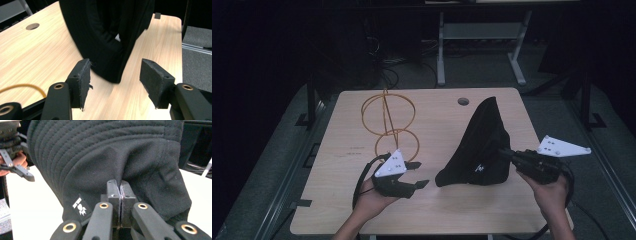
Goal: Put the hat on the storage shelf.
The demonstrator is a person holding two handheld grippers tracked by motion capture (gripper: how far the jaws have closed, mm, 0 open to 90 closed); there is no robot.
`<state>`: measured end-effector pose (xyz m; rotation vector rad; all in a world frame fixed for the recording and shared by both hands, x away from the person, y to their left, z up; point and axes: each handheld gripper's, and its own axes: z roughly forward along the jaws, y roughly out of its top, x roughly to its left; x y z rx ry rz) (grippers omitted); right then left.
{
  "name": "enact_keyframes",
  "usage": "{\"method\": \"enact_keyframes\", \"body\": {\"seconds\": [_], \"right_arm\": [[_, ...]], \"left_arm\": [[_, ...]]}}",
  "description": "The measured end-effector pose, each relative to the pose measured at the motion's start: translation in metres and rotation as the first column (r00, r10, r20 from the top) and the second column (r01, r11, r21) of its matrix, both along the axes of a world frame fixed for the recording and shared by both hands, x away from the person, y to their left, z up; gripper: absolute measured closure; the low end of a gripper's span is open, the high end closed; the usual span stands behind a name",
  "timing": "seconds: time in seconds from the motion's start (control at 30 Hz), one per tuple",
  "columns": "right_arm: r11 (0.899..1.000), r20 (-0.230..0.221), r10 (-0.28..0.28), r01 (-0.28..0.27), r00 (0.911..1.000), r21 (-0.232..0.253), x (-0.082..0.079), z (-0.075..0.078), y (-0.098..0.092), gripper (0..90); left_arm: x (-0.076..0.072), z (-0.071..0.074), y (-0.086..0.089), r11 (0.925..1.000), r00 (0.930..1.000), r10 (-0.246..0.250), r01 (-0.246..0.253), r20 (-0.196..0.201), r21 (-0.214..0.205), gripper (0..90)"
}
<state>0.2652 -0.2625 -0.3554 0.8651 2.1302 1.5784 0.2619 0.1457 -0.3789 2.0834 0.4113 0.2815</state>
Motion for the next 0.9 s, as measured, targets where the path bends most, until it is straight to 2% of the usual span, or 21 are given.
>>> {"method": "enact_keyframes", "body": {"seconds": [0.2, 0.4, 0.5, 0.6, 0.9], "right_arm": [[1.0, 0.011, 0.001, -0.001, 0.9999, -0.006, 0.004, 0.019, 0.003, 88.9], [1.0, 0.019, 0.001, -0.001, 0.9998, -0.017, 0.006, 0.035, 0.008, 89.0], [1.0, 0.027, 0.004, -0.004, 0.9996, -0.016, 0.007, 0.04, 0.01, 89.0], [1.0, 0.037, 0.01, -0.009, 0.9993, -0.018, 0.009, 0.05, 0.016, 89.0], [0.998, 0.057, 0.037, -0.035, 0.9976, -0.042, 0.014, 0.071, 0.03, 89.0]], "left_arm": [[-0.005, -0.012, 0.015, 0.9996, 0.9996, 0.025, -0.025, -0.013, -0.01, 38.6], [-0.009, -0.022, 0.021, 0.9992, 0.999, 0.036, -0.037, -0.026, -0.015, 37.8], [-0.01, -0.024, 0.021, 0.9994, 0.9991, 0.034, -0.034, -0.025, -0.009, 37.5], [-0.012, -0.026, 0.022, 0.999, 0.9993, 0.031, -0.031, -0.022, -0.031, 36.6], [-0.012, -0.029, 0.027, 0.9986, 0.9989, 0.043, -0.043, -0.018, -0.03, 33.9]]}}
